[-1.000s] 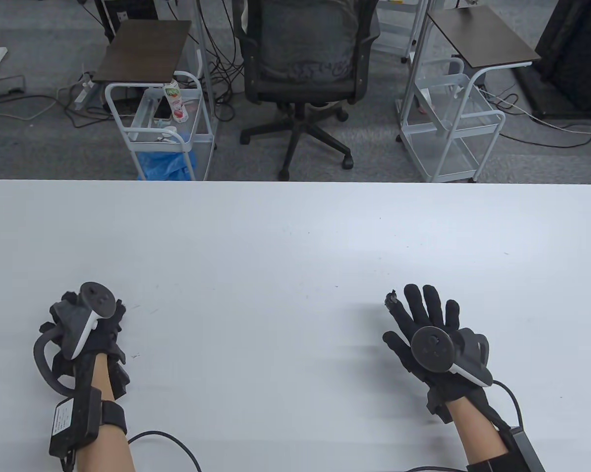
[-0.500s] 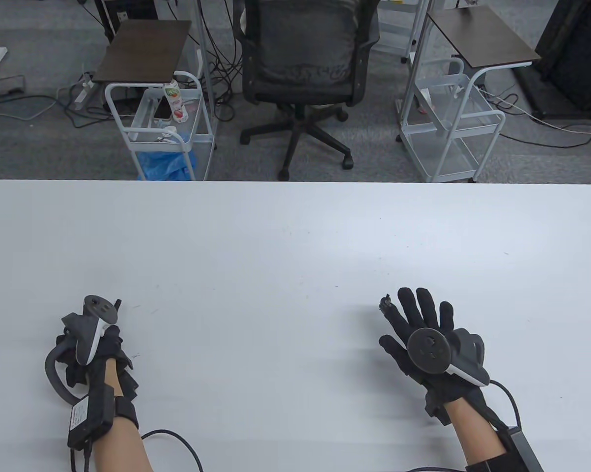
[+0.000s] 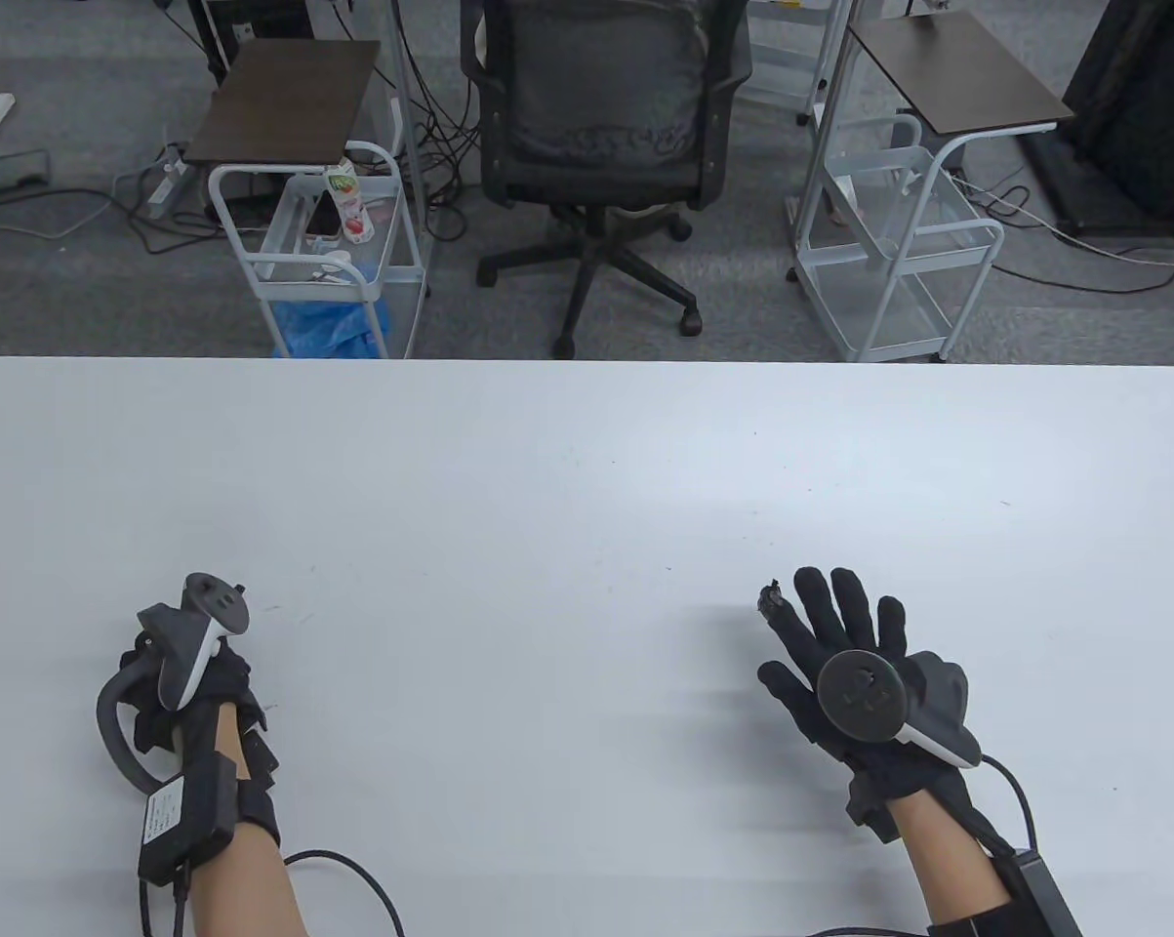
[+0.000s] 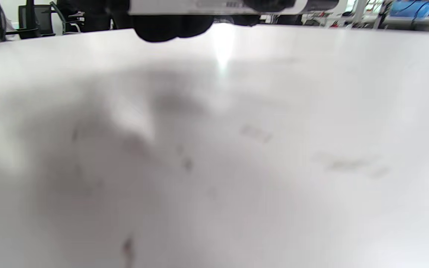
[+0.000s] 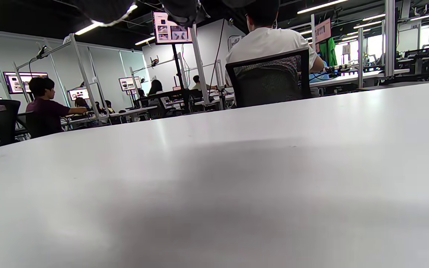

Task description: Remove marker cap from marker with right hand

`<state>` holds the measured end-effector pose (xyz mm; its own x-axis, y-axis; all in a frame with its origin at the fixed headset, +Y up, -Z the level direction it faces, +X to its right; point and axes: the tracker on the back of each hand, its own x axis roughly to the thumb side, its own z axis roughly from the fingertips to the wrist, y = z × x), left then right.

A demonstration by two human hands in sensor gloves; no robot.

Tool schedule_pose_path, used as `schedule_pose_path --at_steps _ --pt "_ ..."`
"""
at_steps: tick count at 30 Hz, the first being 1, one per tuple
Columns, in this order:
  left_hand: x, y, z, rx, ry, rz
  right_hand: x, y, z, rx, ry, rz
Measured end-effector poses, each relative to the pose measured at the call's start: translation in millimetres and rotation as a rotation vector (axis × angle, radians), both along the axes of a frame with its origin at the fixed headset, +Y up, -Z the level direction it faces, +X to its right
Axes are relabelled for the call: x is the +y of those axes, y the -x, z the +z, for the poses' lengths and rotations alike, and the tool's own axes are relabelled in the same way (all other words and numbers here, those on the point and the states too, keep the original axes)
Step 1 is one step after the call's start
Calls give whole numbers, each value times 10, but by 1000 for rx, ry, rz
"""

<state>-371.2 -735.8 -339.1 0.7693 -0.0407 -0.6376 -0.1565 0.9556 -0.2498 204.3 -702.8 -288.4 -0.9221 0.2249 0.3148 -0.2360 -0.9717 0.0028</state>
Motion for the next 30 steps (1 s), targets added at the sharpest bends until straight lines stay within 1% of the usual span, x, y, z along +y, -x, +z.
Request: schedule_pose_path --at_steps 4,8,10,14,15,17,21,23,27,28,30 --pt "364 -175 -6 -56 -85 51 8 2 8 6 -1 -2" --pt "775 -470 -16 -168 -164 63 9 2 20 12 -4 -10" --pt "946 -646 -15 -231 -206 59 9 5 23 15 -8 -14" --pt "1207 -1060 8 -377 -274 40 5 10 31 20 -8 -11" --pt "1241 -1142 13 -407 -287 35 4 11 32 21 -9 -11" --pt "1330 -1413 46 -500 -307 16 0 17 35 24 -8 -11" --pt "1390 -1846 130 -653 -334 19 -6 26 41 28 -6 -8" --pt "1376 -2027 173 -731 -318 27 -9 30 45 29 -2 -4" --pt "1268 -2311 264 -875 -300 60 -16 43 50 32 1 2" --pt "1207 -2390 299 -923 -289 79 -22 50 49 33 3 7" --pt "1084 -2507 352 -978 -277 113 -32 61 47 35 5 13"
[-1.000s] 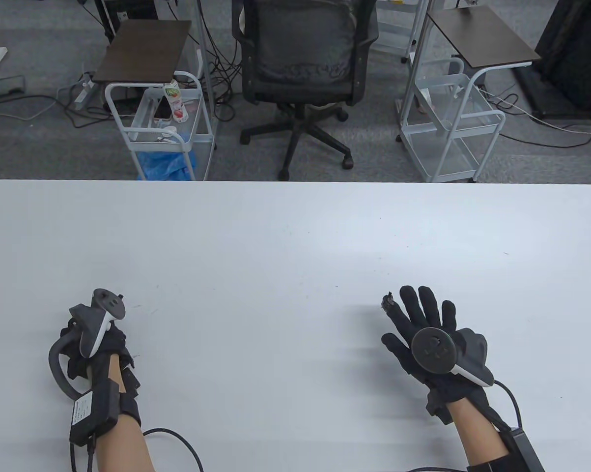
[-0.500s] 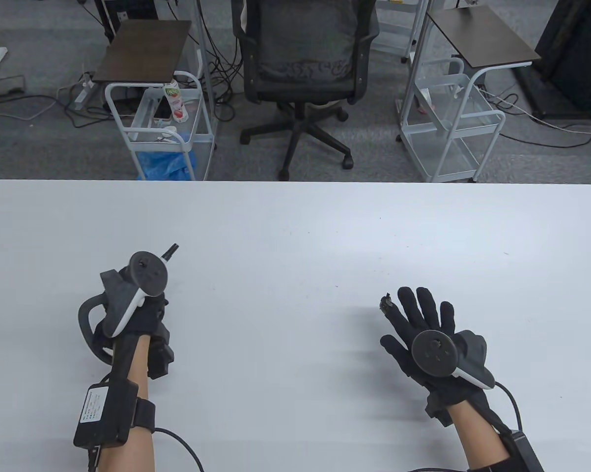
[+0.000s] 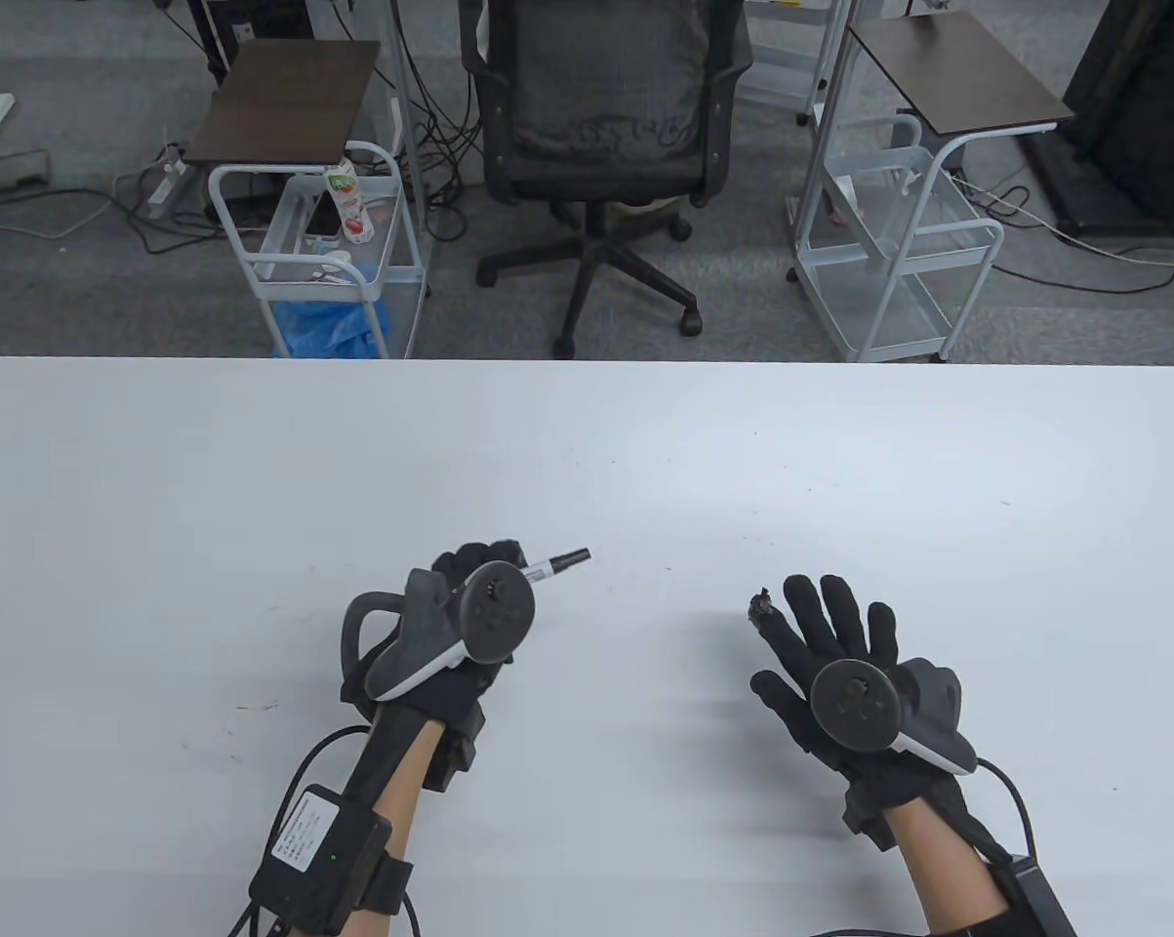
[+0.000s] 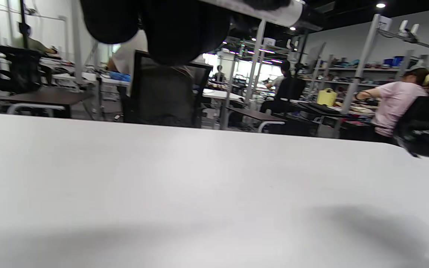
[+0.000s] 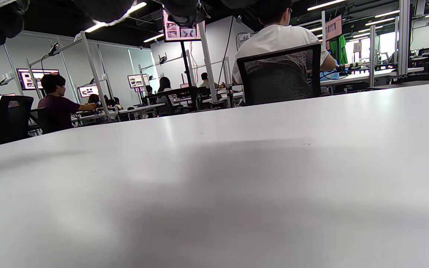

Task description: Remove marker cap from marker with right hand

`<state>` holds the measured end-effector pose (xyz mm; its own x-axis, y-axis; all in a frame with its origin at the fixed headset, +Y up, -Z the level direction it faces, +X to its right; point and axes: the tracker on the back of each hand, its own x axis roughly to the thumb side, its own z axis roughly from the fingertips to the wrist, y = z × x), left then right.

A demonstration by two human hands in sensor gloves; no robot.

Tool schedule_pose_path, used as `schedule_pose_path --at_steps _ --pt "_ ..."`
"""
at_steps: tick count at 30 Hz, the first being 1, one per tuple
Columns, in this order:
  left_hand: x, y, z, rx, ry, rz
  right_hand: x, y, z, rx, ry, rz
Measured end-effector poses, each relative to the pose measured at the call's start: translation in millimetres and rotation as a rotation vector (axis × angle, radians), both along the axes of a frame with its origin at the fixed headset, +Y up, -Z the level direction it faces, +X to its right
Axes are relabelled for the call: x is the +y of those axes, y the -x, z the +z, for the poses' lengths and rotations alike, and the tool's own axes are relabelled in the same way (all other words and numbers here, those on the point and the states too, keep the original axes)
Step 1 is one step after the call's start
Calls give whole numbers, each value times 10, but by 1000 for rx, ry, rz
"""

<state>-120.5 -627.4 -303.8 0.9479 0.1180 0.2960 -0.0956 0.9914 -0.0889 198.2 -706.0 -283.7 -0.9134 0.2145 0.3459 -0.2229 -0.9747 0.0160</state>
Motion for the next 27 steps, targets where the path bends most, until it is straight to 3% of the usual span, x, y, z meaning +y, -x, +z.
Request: schedule_pose_path --at_steps 4,10,18,21,27 --pt "-381 -243 127 -97 55 -7 -34 26 -1 -2 16 17" --pt "-777 -368 261 -212 55 -117 -60 89 12 -3 28 2" --pt "-820 -384 347 -269 71 -45 107 427 46 111 89 -158" --pt "-811 -417 398 -293 47 -36 165 662 20 153 158 -127" --pt "-786 -435 467 -316 11 -28 -6 901 53 232 205 -106"
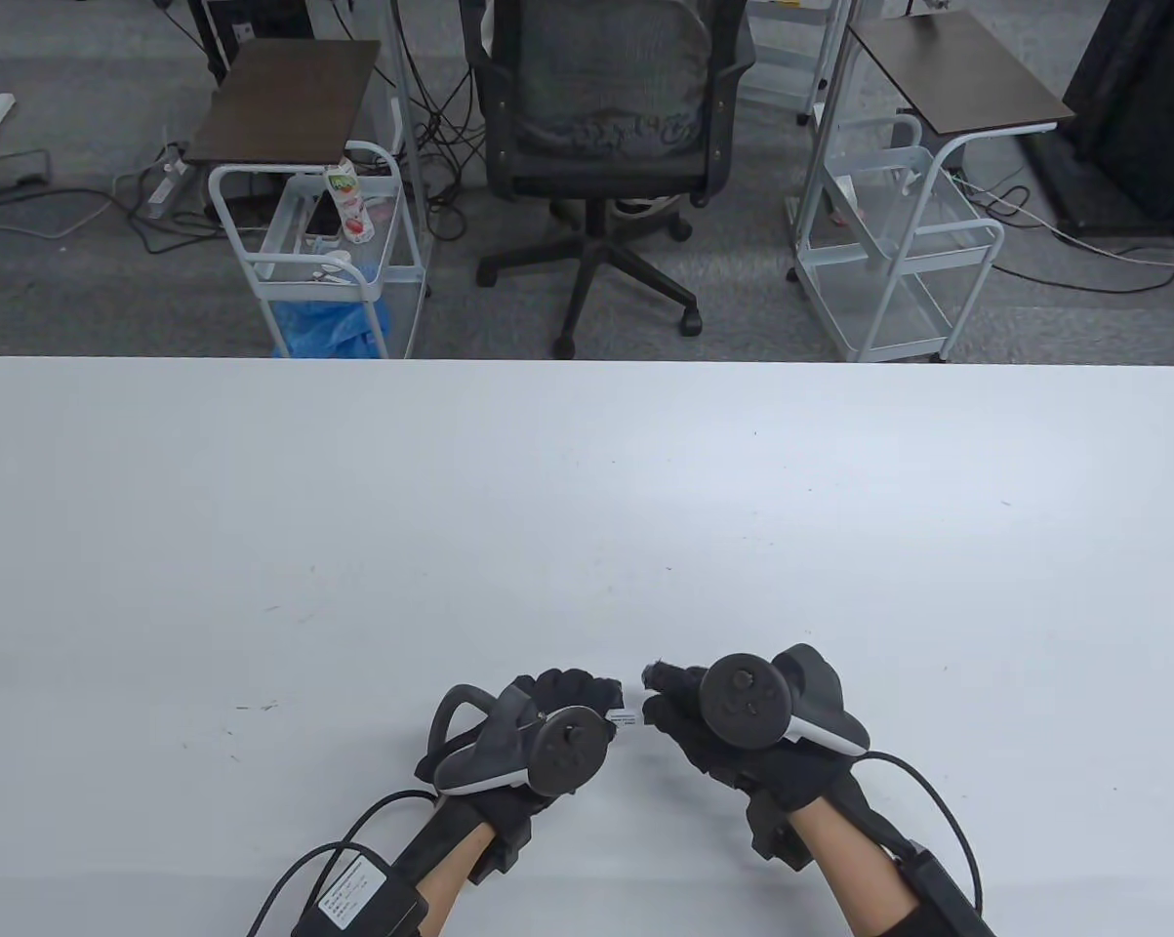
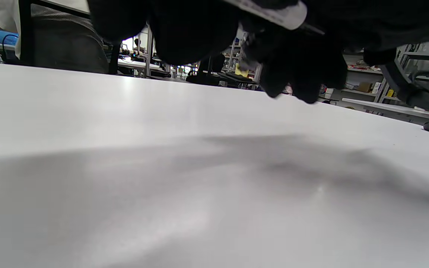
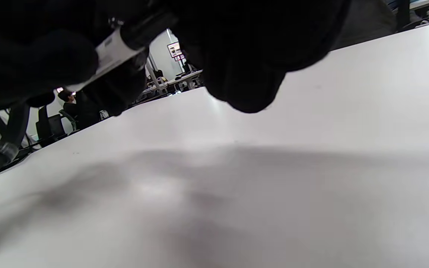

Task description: Remove marker cap from marker with right hand

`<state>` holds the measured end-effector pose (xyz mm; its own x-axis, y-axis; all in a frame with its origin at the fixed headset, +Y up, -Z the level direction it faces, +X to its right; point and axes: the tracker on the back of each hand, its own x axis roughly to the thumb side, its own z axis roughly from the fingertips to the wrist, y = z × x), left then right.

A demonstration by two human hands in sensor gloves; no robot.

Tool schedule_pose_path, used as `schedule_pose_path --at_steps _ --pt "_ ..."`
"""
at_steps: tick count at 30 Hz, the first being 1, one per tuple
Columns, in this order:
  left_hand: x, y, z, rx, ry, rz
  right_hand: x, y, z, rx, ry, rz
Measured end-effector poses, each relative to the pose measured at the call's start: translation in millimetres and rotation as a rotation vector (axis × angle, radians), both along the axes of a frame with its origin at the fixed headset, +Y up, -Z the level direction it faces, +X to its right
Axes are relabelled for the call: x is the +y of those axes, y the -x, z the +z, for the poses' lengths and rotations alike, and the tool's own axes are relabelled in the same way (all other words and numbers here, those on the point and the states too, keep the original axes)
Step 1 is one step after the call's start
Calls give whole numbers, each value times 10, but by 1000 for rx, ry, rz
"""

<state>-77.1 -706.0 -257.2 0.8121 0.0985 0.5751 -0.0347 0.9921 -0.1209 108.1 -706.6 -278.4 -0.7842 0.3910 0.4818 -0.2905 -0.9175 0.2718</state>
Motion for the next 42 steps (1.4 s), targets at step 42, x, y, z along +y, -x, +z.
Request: schedule_pose_path --at_steps 42 --pt "692 465 -1529 434 -15 -94 182 -516 -22 -73 -374 -41"
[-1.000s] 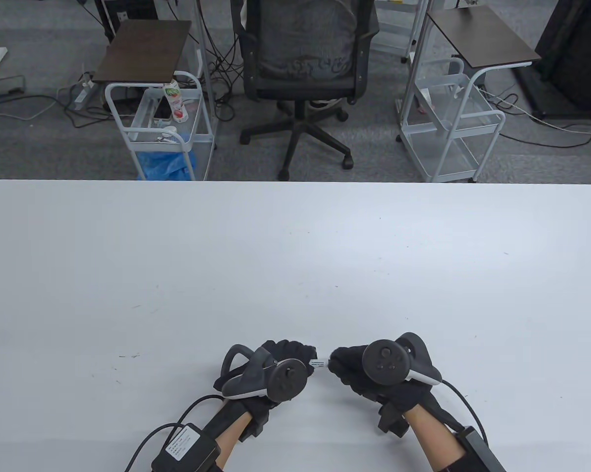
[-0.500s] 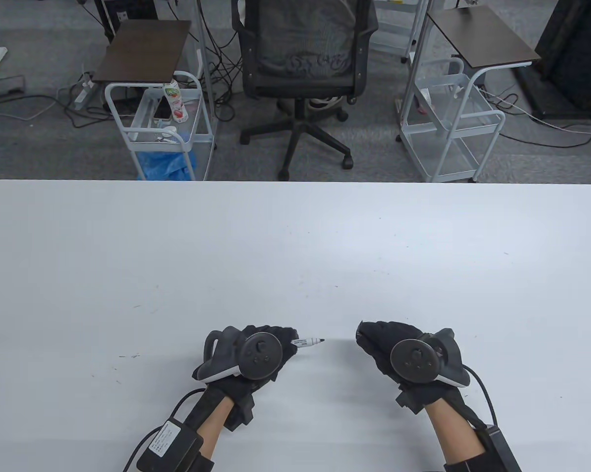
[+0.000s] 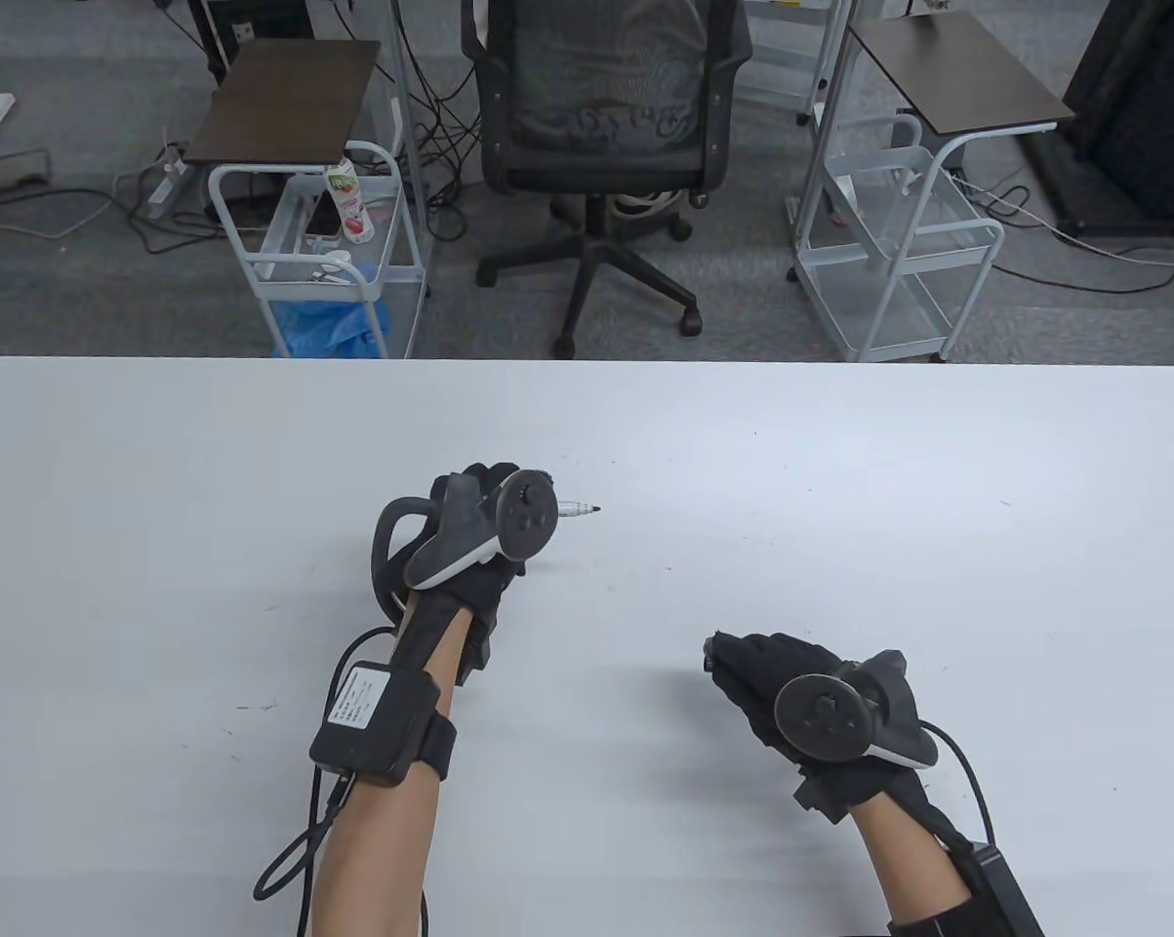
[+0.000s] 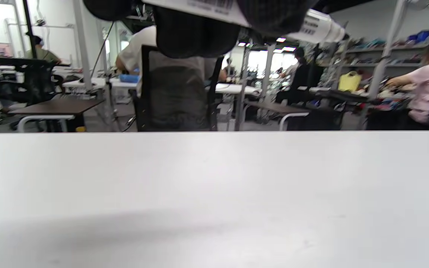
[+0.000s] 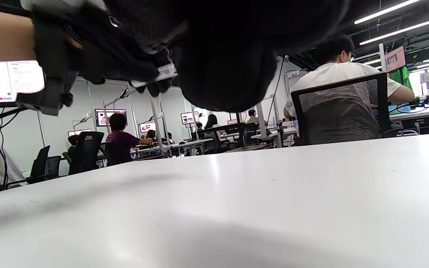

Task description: Remove marker cap from marker with right hand

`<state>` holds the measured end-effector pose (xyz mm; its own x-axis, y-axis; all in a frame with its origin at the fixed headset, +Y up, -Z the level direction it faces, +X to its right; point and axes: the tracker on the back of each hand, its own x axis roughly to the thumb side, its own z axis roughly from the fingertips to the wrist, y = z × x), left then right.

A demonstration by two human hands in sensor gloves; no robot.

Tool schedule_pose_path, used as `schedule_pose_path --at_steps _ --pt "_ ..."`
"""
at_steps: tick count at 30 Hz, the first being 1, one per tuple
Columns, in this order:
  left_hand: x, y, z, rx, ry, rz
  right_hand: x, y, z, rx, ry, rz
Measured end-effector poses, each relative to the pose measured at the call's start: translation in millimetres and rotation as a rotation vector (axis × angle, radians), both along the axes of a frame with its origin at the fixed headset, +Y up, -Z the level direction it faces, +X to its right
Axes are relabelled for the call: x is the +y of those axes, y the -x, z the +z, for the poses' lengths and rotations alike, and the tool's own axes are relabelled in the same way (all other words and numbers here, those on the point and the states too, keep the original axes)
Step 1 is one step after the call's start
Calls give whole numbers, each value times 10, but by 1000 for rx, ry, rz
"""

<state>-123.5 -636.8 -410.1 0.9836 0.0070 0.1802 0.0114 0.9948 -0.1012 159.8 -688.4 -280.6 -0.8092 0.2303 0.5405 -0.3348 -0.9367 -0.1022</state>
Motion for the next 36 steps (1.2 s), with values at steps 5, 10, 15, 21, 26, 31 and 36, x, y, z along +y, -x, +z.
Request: schedule_pose_path --at_steps 5,10,15,21,26,31,36 --pt "-517 92 -362 131 111 -19 -12 -27 -27 -8 12 -2" --pt "-921 77 -538 202 168 -67 -15 -72 -51 -21 25 -15" --pt "-1107 42 -580 205 184 -146 -15 -77 -55 -24 27 -11" --pt "-1180 49 -568 196 162 -164 -8 -86 -57 -29 30 -8" --pt "-1098 48 -549 190 226 -183 -4 -106 -65 -33 34 -15" --pt "-684 75 -440 169 194 -146 8 -141 -72 -42 37 -30" --pt "-83 136 -191 134 132 -35 14 -165 -75 -55 40 -39"
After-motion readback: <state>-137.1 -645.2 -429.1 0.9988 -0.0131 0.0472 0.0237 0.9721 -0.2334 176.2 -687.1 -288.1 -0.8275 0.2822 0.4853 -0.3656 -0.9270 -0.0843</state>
